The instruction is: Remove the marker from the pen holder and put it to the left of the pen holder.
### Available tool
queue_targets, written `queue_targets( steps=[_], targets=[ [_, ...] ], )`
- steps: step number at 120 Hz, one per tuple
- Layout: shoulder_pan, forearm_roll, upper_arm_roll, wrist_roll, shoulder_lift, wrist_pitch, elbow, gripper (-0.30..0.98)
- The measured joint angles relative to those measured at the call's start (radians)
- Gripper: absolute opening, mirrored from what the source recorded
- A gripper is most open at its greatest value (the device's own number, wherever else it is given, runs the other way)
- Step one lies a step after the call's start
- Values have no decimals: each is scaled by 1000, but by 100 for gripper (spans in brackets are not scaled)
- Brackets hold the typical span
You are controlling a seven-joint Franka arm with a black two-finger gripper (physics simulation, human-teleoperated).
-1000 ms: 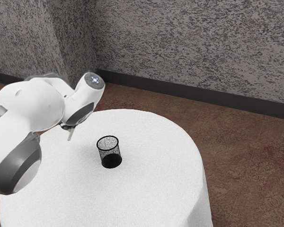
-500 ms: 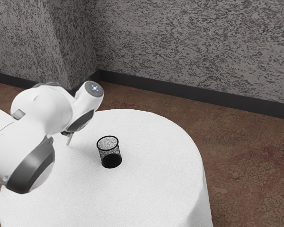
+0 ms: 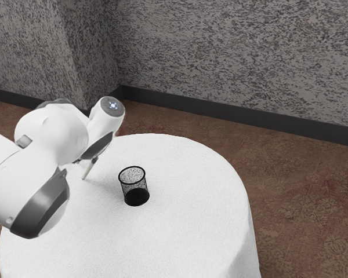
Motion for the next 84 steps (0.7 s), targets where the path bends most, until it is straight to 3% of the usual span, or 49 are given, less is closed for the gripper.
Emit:
queue_targets(
  steps=[11,19,36,54,69,84],
  targets=[
    [-67,-2,96,9,-22,-33,52,57],
    [-130,-1,148,16,-133,-61,65,60],
    [-213,-1,168,31,-318,-152,71,64],
    [-229,-2,170,47,-367,-257,98,66],
    [-334,20,157,94,-513,-537,324,67],
    [-409,33,196,337,-615,-740,534,68]
  ],
)
